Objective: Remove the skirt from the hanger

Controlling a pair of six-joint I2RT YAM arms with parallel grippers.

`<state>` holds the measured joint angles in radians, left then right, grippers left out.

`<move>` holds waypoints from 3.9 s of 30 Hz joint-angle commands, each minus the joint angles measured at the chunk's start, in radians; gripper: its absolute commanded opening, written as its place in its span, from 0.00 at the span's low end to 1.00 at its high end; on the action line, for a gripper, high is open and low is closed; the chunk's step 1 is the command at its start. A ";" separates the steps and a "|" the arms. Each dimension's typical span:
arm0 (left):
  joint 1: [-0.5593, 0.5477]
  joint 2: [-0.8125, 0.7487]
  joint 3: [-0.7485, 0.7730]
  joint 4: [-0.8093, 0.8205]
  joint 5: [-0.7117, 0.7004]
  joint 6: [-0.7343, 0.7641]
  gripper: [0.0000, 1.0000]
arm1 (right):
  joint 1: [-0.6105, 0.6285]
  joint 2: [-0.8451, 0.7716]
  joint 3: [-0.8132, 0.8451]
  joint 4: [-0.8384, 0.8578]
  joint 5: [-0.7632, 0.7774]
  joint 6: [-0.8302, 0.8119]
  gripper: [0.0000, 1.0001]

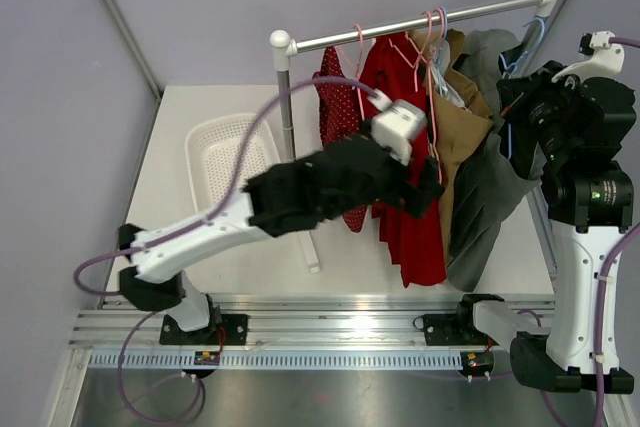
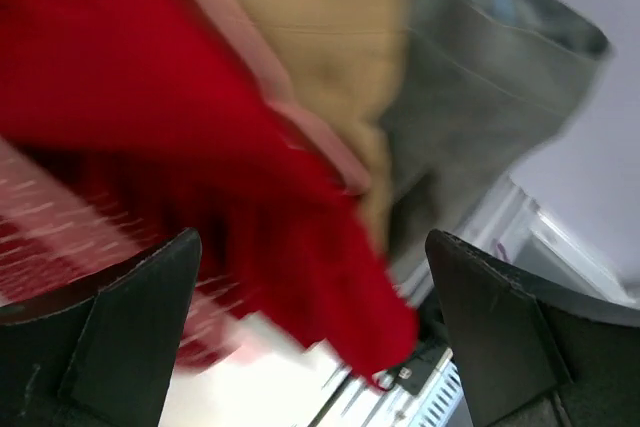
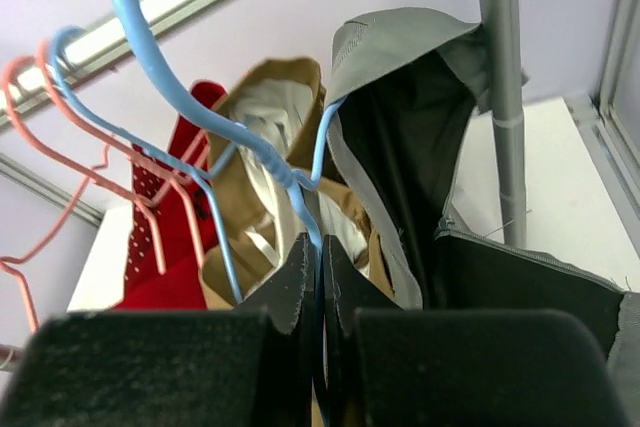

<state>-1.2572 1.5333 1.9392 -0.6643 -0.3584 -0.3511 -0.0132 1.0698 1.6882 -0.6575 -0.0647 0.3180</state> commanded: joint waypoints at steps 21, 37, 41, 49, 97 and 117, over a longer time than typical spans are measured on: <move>-0.232 0.313 -0.072 0.446 0.199 -0.015 0.99 | 0.005 0.019 0.195 -0.212 0.083 0.128 0.00; -0.257 0.343 -0.031 0.460 0.084 -0.011 0.00 | 0.005 0.021 0.284 -0.312 0.011 0.193 0.00; -0.336 0.291 -0.094 0.439 0.030 0.006 0.00 | 0.005 0.036 0.297 -0.310 0.035 0.179 0.00; -0.635 0.192 -0.365 0.414 -0.017 -0.109 0.00 | 0.005 0.104 0.384 -0.315 0.088 0.147 0.00; -0.829 -0.111 -0.121 -0.844 -0.714 -0.933 0.00 | 0.007 0.507 0.564 -0.067 0.006 0.073 0.00; -0.377 -0.551 -0.172 -0.237 -0.947 0.030 0.00 | 0.007 0.374 0.142 -0.074 -0.012 0.013 0.81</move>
<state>-1.7061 0.9997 1.7996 -1.1446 -1.2270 -0.6243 -0.0158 1.4517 1.8698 -0.5808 -0.0944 0.3717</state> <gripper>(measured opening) 0.012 0.502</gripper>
